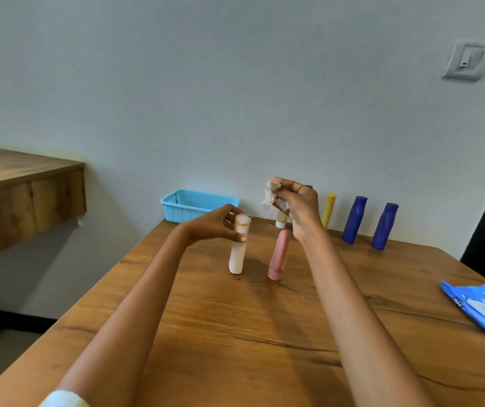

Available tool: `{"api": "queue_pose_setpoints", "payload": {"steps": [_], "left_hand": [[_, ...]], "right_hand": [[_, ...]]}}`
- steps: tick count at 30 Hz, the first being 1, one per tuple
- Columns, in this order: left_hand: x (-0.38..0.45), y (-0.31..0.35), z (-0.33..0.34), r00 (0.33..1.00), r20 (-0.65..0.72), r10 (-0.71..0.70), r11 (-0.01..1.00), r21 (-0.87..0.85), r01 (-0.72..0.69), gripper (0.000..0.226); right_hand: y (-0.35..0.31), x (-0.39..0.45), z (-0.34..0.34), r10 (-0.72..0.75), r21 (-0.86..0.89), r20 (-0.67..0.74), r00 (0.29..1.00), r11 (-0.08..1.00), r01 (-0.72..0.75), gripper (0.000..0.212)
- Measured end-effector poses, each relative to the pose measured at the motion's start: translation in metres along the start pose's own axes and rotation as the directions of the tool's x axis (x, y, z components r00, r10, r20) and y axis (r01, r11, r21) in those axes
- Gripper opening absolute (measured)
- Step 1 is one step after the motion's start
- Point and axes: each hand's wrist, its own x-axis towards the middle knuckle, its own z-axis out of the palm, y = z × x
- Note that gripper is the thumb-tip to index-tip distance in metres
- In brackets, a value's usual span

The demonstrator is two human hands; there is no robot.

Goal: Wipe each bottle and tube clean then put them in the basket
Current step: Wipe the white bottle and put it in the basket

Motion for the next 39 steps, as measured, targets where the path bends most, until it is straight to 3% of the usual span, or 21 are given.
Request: {"api": "queue_pose_setpoints", "payload": {"steps": [6, 10, 13, 16, 17, 20, 23, 28, 30, 33, 35, 39], "left_hand": [[0.001, -0.013, 0.006, 0.998, -0.054, 0.028, 0.965, -0.259, -0.041, 0.033], [0.005, -0.001, -0.001, 0.973, -0.202, 0.108, 0.868, -0.458, -0.192, 0.022], [0.013, 0.019, -0.010, 0.930, -0.300, 0.214, 0.755, -0.553, -0.352, 0.035], [0.026, 0.035, -0.014, 0.905, -0.318, 0.283, 0.647, -0.633, -0.425, 0.062], [0.030, 0.039, -0.013, 0.901, -0.320, 0.292, 0.629, -0.646, -0.433, 0.062], [0.039, 0.050, -0.009, 0.895, -0.352, 0.273, 0.639, -0.629, -0.443, 0.032], [0.049, 0.051, -0.013, 0.892, -0.384, 0.239, 0.716, -0.551, -0.429, 0.036], [0.055, 0.036, -0.019, 0.903, -0.384, 0.195, 0.719, -0.570, -0.398, 0.030], [0.051, 0.036, -0.017, 0.905, -0.372, 0.208, 0.717, -0.571, -0.399, 0.030], [0.049, 0.040, -0.015, 0.901, -0.355, 0.251, 0.718, -0.555, -0.419, 0.029], [0.047, 0.040, -0.016, 0.888, -0.367, 0.276, 0.674, -0.584, -0.452, 0.033], [0.045, 0.041, -0.023, 0.867, -0.397, 0.302, 0.605, -0.623, -0.496, 0.033]], "right_hand": [[0.004, 0.001, 0.000, -0.004, -0.011, -0.035, 0.999, 1.000, 0.003, 0.021], [-0.004, 0.003, 0.000, -0.085, -0.117, 0.008, 0.996, 0.989, 0.085, 0.014], [-0.015, 0.009, 0.002, -0.222, -0.122, 0.033, 0.974, 0.967, 0.225, 0.018], [-0.027, 0.018, 0.009, -0.384, -0.179, 0.039, 0.923, 0.906, 0.384, 0.024], [-0.031, 0.020, 0.012, -0.430, -0.224, 0.040, 0.902, 0.876, 0.428, 0.028], [-0.039, 0.022, 0.019, -0.532, -0.309, 0.057, 0.845, 0.795, 0.521, 0.029], [-0.037, 0.025, 0.019, -0.592, -0.385, 0.089, 0.801, 0.721, 0.576, 0.019], [-0.020, 0.034, 0.019, -0.521, -0.359, -0.013, 0.854, 0.799, 0.482, 0.019], [-0.017, 0.033, 0.022, -0.421, -0.228, -0.041, 0.906, 0.887, 0.401, 0.020], [-0.017, 0.024, 0.031, -0.275, 0.030, 0.055, 0.960, 0.961, 0.273, 0.020], [-0.016, 0.022, 0.034, -0.300, -0.048, 0.106, 0.948, 0.951, 0.306, 0.019], [-0.013, 0.021, 0.030, -0.408, -0.364, 0.114, 0.906, 0.831, 0.420, 0.014]]}}
